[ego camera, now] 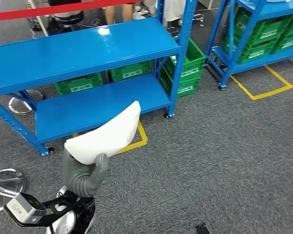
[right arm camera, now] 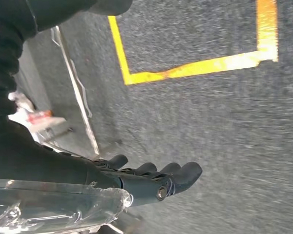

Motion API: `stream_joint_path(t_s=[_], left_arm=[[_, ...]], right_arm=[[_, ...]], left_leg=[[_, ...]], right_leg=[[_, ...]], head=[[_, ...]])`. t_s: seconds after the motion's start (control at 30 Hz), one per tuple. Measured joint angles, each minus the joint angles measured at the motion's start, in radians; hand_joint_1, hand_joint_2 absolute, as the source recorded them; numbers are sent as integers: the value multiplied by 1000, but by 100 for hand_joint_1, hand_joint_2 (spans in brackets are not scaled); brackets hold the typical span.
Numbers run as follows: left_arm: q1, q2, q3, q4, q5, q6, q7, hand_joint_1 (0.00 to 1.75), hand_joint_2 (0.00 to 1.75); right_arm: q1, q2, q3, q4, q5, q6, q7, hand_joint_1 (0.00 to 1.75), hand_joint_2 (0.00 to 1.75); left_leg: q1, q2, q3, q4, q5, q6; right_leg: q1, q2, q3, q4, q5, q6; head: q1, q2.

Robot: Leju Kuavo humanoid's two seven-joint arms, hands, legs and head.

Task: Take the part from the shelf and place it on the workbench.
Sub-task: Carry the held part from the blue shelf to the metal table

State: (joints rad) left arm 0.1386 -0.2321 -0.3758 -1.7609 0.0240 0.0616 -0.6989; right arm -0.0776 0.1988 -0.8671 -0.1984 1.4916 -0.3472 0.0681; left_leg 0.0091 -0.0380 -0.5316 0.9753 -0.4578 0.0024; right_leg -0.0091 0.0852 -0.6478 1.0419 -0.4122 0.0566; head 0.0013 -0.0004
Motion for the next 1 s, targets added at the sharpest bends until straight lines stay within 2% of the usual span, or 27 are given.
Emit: stream_joint_path(t_s=[0.07, 0.1, 0.13, 0.17, 0.2, 0.23, 0.27, 0.3, 0.33, 0.37, 0.43, 0.47, 0.5, 0.53, 0.57, 0.6, 0.63, 0.67, 0.7, 0.73, 0.8, 0.83, 0.87, 0.9, 0.93, 0.97, 1.0], left_arm=[[0, 0, 0, 0, 0, 0, 0, 175, 175], [1, 0, 0, 0, 0, 0, 0, 175, 175], [1, 0, 0, 0, 0, 0, 0, 175, 175], [1, 1, 0, 0, 0, 0, 0, 175, 175], [1, 1, 0, 0, 0, -1, 0, 175, 175], [0, 0, 0, 0, -1, 0, 0, 175, 175], [0, 0, 0, 0, -1, 0, 0, 175, 175], [0, 0, 0, 0, -1, 1, 0, 175, 175], [0, 0, 1, 0, -1, 3, 0, 175, 175], [0, 0, 1, -1, -1, 4, 0, 175, 175], [-1, 0, 1, -1, -1, 4, 0, 175, 175], [-1, 0, 1, -1, -1, 5, 0, 175, 175], [-1, 0, 1, -1, -1, 5, 0, 175, 175], [-1, 1, 1, -1, -1, 5, 0, 175, 175], [-2, 1, 2, -1, 0, 5, 0, 175, 175], [-2, 1, 2, -1, 0, 5, 0, 175, 175], [-2, 1, 2, -1, 2, 5, 0, 175, 175], [-2, 1, 2, -1, 3, 4, 0, 175, 175], [-2, 1, 2, -1, 4, 2, 0, 175, 175], [-2, 1, 2, -1, 4, -1, 0, 175, 175], [-3, 1, 2, -1, 5, -8, 0, 175, 175], [-4, 0, 2, -1, 5, -11, 0, 175, 175], [-5, 0, 2, 0, 4, -13, 0, 175, 175], [-6, -1, 1, 0, 4, -15, 0, 175, 175], [-8, -1, 1, 0, 4, -17, 0, 175, 175], [-11, -2, 0, 1, 4, -20, 0, 175, 175], [-13, -3, -2, 1, 5, -23, 0, 175, 175]], right_arm=[[-4, 0, 0, 0, -1, 3, 0, 0, 175], [-6, 0, 0, 0, -2, 6, 0, 0, 175], [-6, 0, 0, 0, -3, 8, 0, 0, 175], [-6, 0, 0, 0, -4, 9, -1, 0, 175], [-5, 0, -1, 0, -5, 10, -3, 0, 175], [-4, 0, -1, 0, -6, 10, -5, 0, 175], [-5, 0, -2, 0, -7, 10, -8, 0, 175], [-7, 0, -3, 0, -9, 10, -10, 0, 175], [-9, 0, -4, 0, -10, 10, -12, 0, 175], [-10, 0, -4, 0, -10, 10, -13, 0, 175], [-8, 0, -5, 0, -12, 10, -14, 0, 175], [-7, 0, -6, 0, -13, 10, -13, 0, 175], [-8, 0, -7, 0, -14, 10, -13, 0, 175], [-9, 0, -8, 0, -14, 10, -13, 0, 175], [-9, 0, -8, 0, -14, 10, -13, 0, 175], [-10, 0, -8, 0, -14, 10, -14, 0, 175], [-9, 0, -9, 0, -15, 10, -15, 0, 175], [-9, 0, -9, 0, -16, 10, -15, 0, 175], [-8, 0, -10, 0, -17, 11, -15, 0, 175], [-7, 0, -10, 0, -20, 11, -16, 0, 175], [-8, 0, -12, 0, -26, 12, -17, 0, 175], [-9, 0, -12, 0, -28, 12, -18, 0, 175], [-9, 0, -12, 0, -30, 12, -19, 0, 175], [-8, 0, -13, 0, -31, 12, -19, 0, 175], [-5, -1, -14, 0, -32, 11, -20, 0, 175], [-3, -1, -16, 0, -34, 10, -21, 0, 175], [-1, -1, -18, 0, -36, 10, -20, 0, 175]], left_leg=[[-1, 27, 0, -1, 1, 6], [-2, 42, -1, -1, 1, 7], [-2, 57, -1, -1, 1, 7], [-2, 70, -1, 0, 0, 7], [-2, 83, 0, 0, 0, 6], [-2, 94, 2, 0, -2, 4], [-4, 104, 4, 0, -4, 1], [-6, 113, 6, 2, -7, -4], [-10, 121, 7, 3, -8, -9], [-13, 128, 8, 3, -9, -13], [-13, 143, 8, 2, -9, -23], [-11, 137, 7, 7, -16, -29], [-9, 121, -1, 28, -34, -34], [-8, 98, -20, 70, -63, -38], [-7, 71, -48, 132, -98, -40], [-7, 55, -83, 205, -132, -41], [-7, 47, -113, 265, -152, -40], [-7, 43, -130, 296, -153, -39], [-7, 39, -129, 289, -135, -38], [-6, 34, -107, 242, -99, -36], [0, -11, -42, 104, -32, -34], [3, -34, -18, 52, -15, -32], [5, -51, -7, 23, -11, -30], [4, -53, -5, 14, -13, -25], [4, -42, -6, 13, -11, -19], [4, -30, -6, 11, -8, -12], [4, -16, -5, 8, -4, -5]], right_leg=[[2, -55, -51, 115, -65, 8], [1, -69, -81, 186, -97, 11], [0, -76, -101, 238, -117, 14], [0, -79, -104, 256, -118, 15], [-1, -83, -87, 231, -101, 15], [-1, -94, -50, 170, -72, 14], [1, -115, -7, 95, -48, 14], [2, -131, 30, 32, -29, 8], [4, -142, 52, -10, -18, 2], [6, -145, 59, -25, -17, -6], [7, -123, 53, -25, -13, -21], [6, -112, 51, -26, -11, -28], [4, -101, 50, -28, -8, -34], [1, -89, 48, -30, -5, -39], [0, -78, 46, -30, -4, -42], [0, -67, 43, -30, -2, -45], [0, -54, 41, -30, -1, -46], [0, -41, 39, -30, 0, -46], [0, -27, 39, -30, 2, -45], [-1, -12, 39, -30, 4, -42], [-2, 16, 36, -27, 7, -34], [-3, 28, 32, -26, 10, -28], [-3, 39, 26, -26, 13, -21], [-5, 50, 21, -28, 18, -14], [-8, 60, 15, -31, 22, -6], [-8, 58, 11, -31, 24, -1], [-7, 39, 2, -18, 15, 4]], head=[[8, 0], [9, 0], [9, 0], [9, 0], [10, 0], [10, 0], [10, 0], [9, 0], [9, 0], [8, 0], [8, 0], [8, 0], [7, 0], [6, 0], [5, 0], [4, 0], [4, 0], [4, 0], [4, 0], [4, 0], [4, 0], [5, 0], [4, 0], [4, 0], [4, 0], [4, 0], [8, 0]])
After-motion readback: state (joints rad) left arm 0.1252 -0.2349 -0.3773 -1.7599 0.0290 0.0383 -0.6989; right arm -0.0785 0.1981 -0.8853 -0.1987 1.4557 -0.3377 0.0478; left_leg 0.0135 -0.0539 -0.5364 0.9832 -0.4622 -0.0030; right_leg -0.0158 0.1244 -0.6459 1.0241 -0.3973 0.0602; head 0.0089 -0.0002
